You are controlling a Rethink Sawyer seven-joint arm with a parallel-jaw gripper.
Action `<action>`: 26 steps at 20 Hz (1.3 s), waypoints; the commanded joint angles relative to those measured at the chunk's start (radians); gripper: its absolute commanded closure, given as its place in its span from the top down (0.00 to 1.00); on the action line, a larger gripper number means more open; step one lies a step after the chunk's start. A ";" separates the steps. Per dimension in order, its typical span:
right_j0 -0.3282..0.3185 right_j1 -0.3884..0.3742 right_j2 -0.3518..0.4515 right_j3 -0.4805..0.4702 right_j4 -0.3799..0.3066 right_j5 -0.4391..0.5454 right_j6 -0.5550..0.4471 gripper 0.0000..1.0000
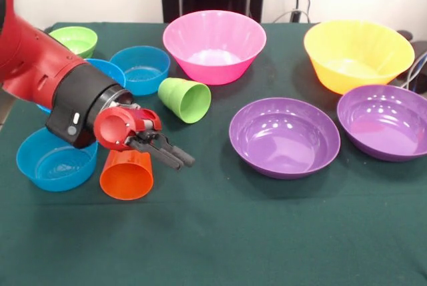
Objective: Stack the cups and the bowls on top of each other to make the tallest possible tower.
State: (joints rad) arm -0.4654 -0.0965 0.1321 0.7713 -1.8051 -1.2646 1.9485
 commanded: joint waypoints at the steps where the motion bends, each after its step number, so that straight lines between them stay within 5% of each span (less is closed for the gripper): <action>1: 0.031 -0.020 -0.067 0.054 0.037 0.195 -0.080 1.00; 26: 0.080 -0.051 -0.223 0.261 0.410 0.235 -0.617 1.00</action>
State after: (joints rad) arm -0.4376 -0.1281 -0.1115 0.9032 -1.4750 -1.1817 1.7278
